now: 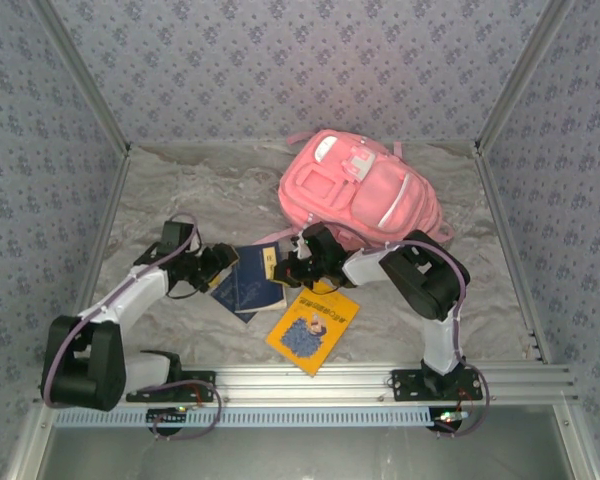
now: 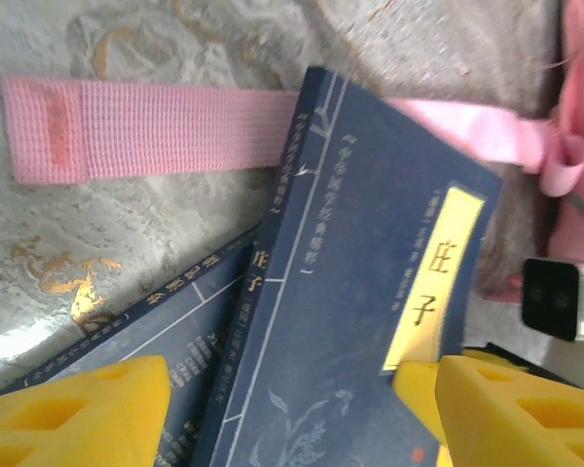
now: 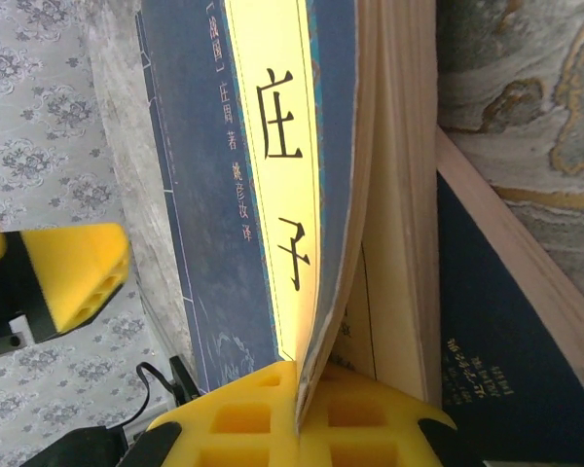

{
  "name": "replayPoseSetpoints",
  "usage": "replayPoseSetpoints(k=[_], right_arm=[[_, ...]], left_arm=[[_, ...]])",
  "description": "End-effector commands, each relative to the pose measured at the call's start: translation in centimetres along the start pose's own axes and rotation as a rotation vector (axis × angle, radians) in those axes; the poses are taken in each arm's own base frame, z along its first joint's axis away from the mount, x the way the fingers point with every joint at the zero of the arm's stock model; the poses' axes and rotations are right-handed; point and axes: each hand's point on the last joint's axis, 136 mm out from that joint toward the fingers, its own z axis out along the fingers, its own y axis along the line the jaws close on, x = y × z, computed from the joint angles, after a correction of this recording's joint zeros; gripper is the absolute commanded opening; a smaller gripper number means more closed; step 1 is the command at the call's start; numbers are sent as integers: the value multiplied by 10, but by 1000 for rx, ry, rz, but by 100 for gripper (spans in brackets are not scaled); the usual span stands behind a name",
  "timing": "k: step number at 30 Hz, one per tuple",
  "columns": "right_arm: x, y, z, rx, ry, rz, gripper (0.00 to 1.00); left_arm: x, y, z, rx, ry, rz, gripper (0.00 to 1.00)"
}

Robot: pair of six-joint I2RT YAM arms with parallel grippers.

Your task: Pack the student bag

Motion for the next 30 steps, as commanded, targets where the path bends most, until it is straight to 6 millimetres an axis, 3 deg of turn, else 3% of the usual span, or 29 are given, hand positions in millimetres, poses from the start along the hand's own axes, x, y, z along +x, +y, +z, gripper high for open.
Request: replayPoseSetpoints(k=[1,8,16,25,30], right_arm=[[7,-32,3,72,27,48,0],[10,-46,8,99,36,68,0],[11,-54,11,105,41,79,0],[9,-58,13,97,40,92,0],[4,-52,6,91,16,87,0]], left_arm=[[-4,-11,6,-10,-7,54,72],[-4,-8,28,-47,5,56,69],[5,-29,44,86,41,25,61],[10,-56,29,222,33,42,37],[13,-61,23,246,33,64,16]])
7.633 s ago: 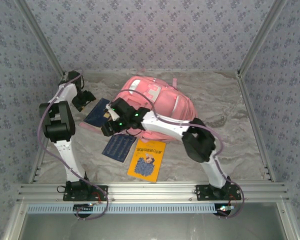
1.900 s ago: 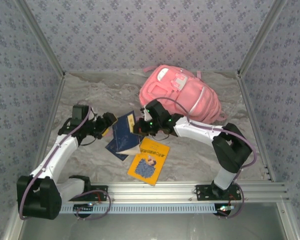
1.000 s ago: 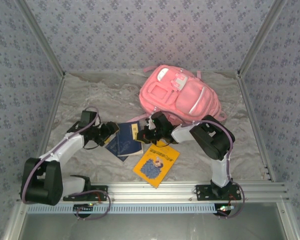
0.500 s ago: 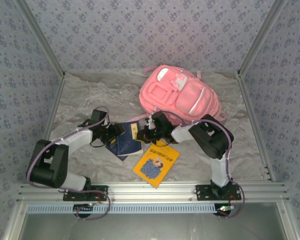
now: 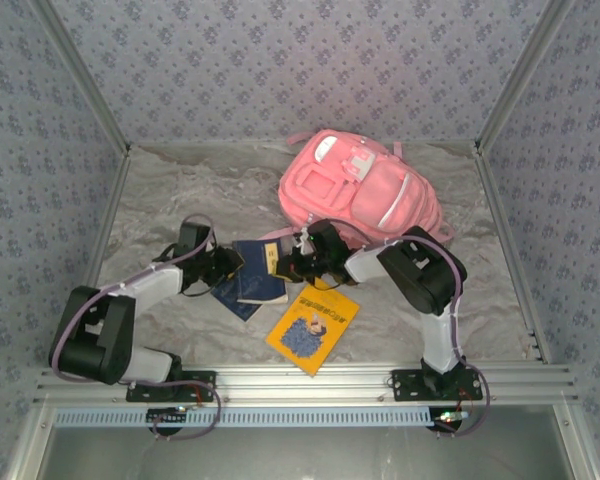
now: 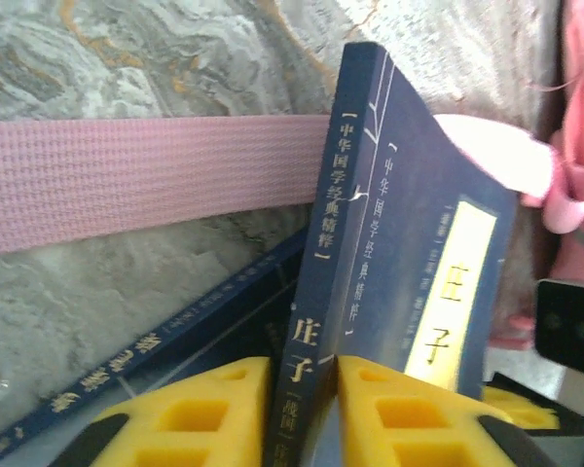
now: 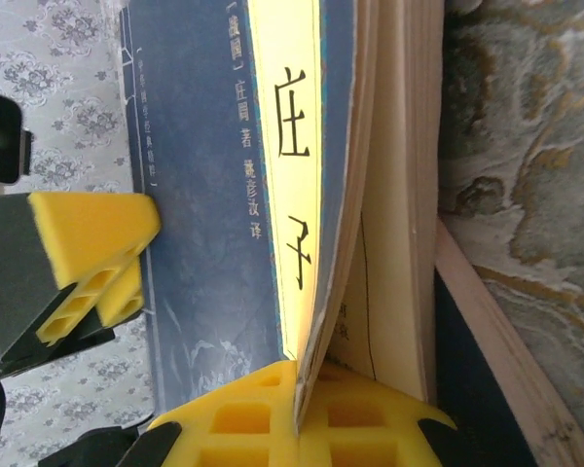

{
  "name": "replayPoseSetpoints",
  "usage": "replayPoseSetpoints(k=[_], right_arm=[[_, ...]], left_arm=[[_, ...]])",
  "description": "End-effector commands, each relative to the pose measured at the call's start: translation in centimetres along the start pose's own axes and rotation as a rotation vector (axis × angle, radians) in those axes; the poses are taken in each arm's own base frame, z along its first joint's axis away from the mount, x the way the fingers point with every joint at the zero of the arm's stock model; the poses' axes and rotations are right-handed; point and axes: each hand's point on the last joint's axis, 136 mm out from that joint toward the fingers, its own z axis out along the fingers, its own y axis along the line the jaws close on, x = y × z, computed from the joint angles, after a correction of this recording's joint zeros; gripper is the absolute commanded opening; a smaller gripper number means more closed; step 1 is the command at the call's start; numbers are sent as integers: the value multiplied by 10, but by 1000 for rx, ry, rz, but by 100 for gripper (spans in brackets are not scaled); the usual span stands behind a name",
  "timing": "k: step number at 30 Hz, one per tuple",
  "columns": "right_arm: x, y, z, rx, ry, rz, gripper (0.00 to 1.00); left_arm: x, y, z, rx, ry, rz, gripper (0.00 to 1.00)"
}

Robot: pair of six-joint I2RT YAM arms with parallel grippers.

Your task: Pack the student bag

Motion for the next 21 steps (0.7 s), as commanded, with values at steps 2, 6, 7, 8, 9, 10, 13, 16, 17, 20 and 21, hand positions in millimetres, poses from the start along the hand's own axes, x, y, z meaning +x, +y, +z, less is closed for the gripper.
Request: replayPoseSetpoints(k=[2,6,7,8,9,10,13,16,17,20,21], right_arm=[[16,-45,-1,143,8,82,0],[11,-32,-13,157,-22,52,4],[10,-29,-15,159,-30,43,7],[10,-27,-17,163,-33,37,10],[9,-26,-18,165,-37,34,13],[8,-24,-19,164,-40,31,17],[9,-26,-18,175,-35,32,35],[10,-34,-18,203,-34,40,48],[9,-36,-20,208,-40,37,51],[3,-33,-34,234,-81,7,58],[-1,-29,-41,249,-103,-22,61]], left_arm=[[19,-46,-9,189,85,64,8],[19,-50,-13,204,80,72,0],[18,-52,-15,210,77,73,0],[18,-54,-16,218,72,74,0],[17,-57,-18,228,68,76,0],[18,-58,-19,234,64,78,0],[18,-66,-24,260,56,91,0],[19,-69,-28,259,45,112,0],[19,-69,-28,260,46,116,0],[17,-74,-38,265,20,145,0],[15,-76,-44,267,0,153,0]])
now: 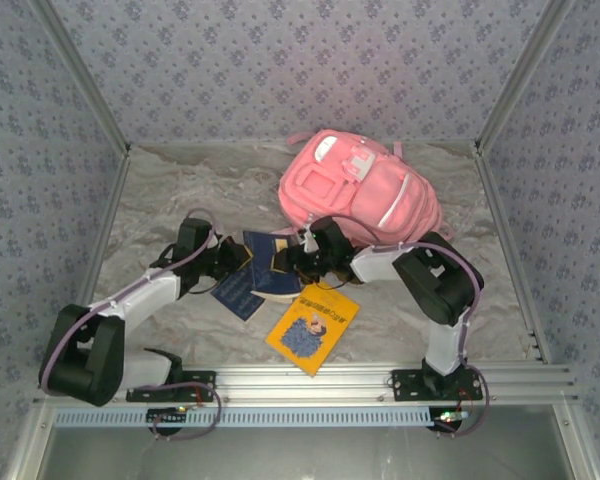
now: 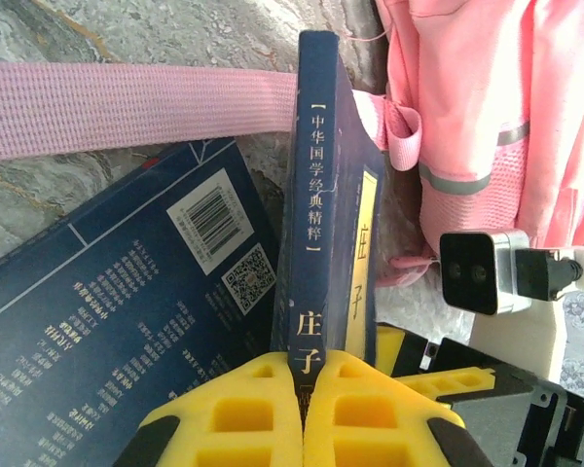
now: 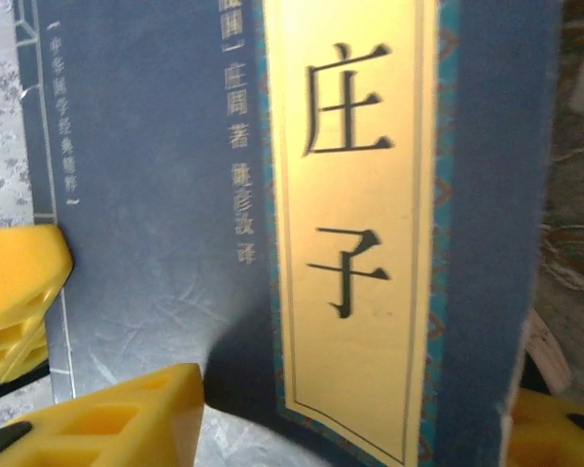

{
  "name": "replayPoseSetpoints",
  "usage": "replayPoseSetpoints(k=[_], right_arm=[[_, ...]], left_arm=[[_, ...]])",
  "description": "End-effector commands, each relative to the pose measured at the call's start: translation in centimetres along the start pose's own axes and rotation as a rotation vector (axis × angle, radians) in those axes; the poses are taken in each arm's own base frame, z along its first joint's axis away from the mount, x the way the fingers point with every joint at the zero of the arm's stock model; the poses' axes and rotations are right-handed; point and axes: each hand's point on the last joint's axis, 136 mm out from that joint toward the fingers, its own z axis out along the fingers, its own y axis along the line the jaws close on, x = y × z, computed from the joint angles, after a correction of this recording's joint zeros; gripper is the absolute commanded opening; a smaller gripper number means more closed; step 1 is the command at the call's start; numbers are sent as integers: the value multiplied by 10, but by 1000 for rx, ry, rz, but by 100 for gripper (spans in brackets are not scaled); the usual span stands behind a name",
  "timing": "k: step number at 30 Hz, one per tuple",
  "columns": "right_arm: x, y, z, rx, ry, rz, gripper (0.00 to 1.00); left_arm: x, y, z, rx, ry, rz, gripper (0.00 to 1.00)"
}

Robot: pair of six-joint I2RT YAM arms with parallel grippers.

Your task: Pack the student bag

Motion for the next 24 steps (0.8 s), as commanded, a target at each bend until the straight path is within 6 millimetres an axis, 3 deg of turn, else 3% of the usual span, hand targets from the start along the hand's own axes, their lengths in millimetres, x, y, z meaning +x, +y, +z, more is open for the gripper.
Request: replayPoseSetpoints(k=[1,4,8,12,15,19,24], right_arm=[[-1,-37,-22,188,-48,-3,64],[-7,-32,-45,257,-94,-60,76],[-15,-11,-77,260,-182,-58,80],[-25,39,-109,109,-301,-29,85],[-26,85,-120,-75,-346,12,90],[-24,135,-126,-289,-374,90,94],[-24,176,-126,-421,-401,139,95]], left_arm=[[-4,-33,-21,83,-34,72,0],[-14,-53,-42,131,-115,95,0],[-29,-85,-76,217,-237,95,0],[-46,-113,-108,293,-358,64,0],[-57,-130,-122,360,-418,14,0],[-71,-150,-136,434,-497,-43,0],[-77,-175,-148,488,-551,-49,0]])
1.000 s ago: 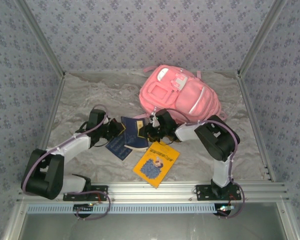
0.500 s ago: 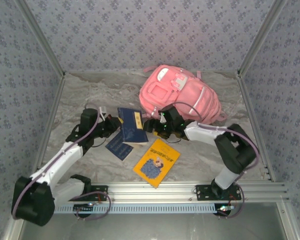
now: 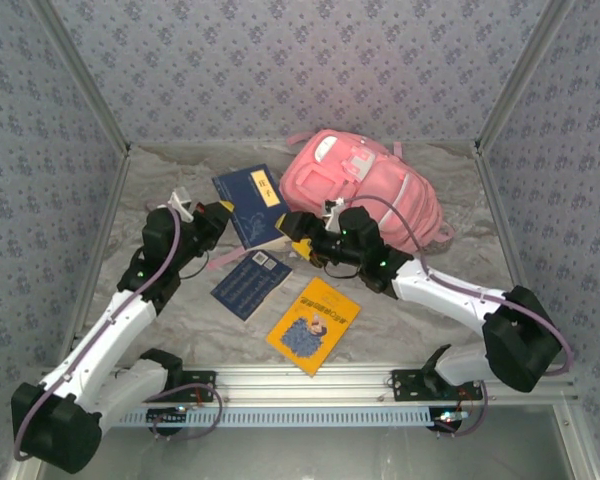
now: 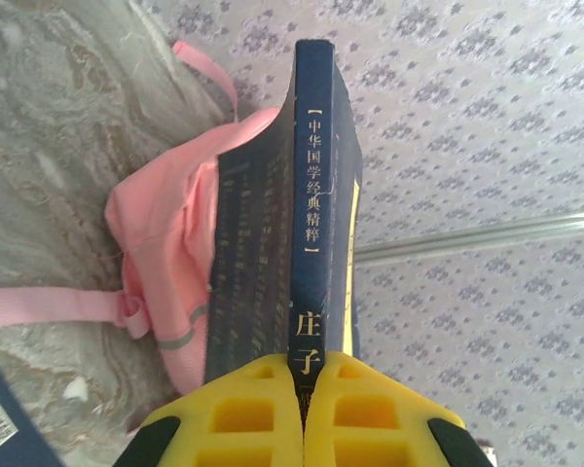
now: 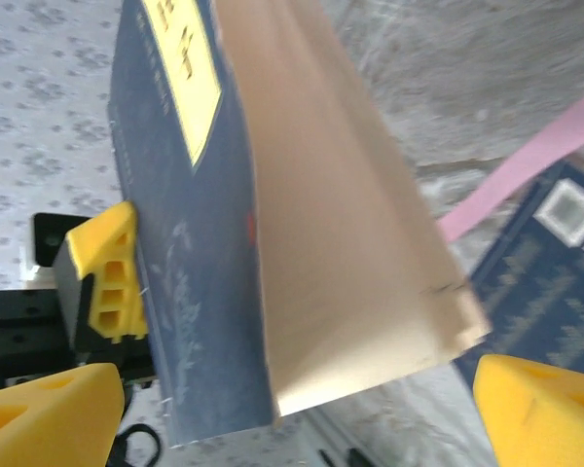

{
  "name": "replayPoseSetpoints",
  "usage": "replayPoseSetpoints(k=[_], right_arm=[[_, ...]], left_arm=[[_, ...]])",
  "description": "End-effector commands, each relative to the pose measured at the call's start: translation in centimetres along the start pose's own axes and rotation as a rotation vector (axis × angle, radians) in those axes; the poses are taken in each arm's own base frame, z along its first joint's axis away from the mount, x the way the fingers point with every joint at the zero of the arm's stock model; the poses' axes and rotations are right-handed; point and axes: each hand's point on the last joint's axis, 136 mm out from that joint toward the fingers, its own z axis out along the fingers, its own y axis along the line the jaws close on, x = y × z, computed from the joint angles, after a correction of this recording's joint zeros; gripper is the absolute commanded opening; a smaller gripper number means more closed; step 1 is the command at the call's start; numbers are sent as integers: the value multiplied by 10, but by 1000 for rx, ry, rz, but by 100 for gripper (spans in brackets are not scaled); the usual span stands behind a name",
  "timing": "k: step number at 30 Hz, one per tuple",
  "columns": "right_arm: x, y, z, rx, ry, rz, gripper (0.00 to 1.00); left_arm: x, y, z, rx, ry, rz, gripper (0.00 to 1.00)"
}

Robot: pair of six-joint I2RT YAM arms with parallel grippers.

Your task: Pack the student bag

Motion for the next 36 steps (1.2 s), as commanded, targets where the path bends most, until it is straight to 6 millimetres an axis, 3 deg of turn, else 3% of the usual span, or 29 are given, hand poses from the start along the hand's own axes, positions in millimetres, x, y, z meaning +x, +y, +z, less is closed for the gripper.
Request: replayPoseSetpoints(k=[1,9,18,24,26,29,36], right_arm=[[-7,42,5,-137,-67,86,95],[8,58,18,-154,-98,119,95],[-17,96,32,-328,-202,91,87],[-45,107,1,-280,-399,-42,75],[-55,103,-9,-236,-468,-54,69],[-57,101,-8,-199,-472,-98,56],[-63,99,-8,-182,-493,-141,0]], left_arm=[[-25,-59,-7,156,-116,-26,0],[-31,-75,-6,180,-162,-37,0],[-22,-80,-12,190,-177,-59,0],[-18,-67,-24,135,-201,-58,0],[-13,-60,-24,122,-201,-66,0],[-1,-57,-20,118,-180,-74,0],[15,-56,-15,108,-142,-58,0]])
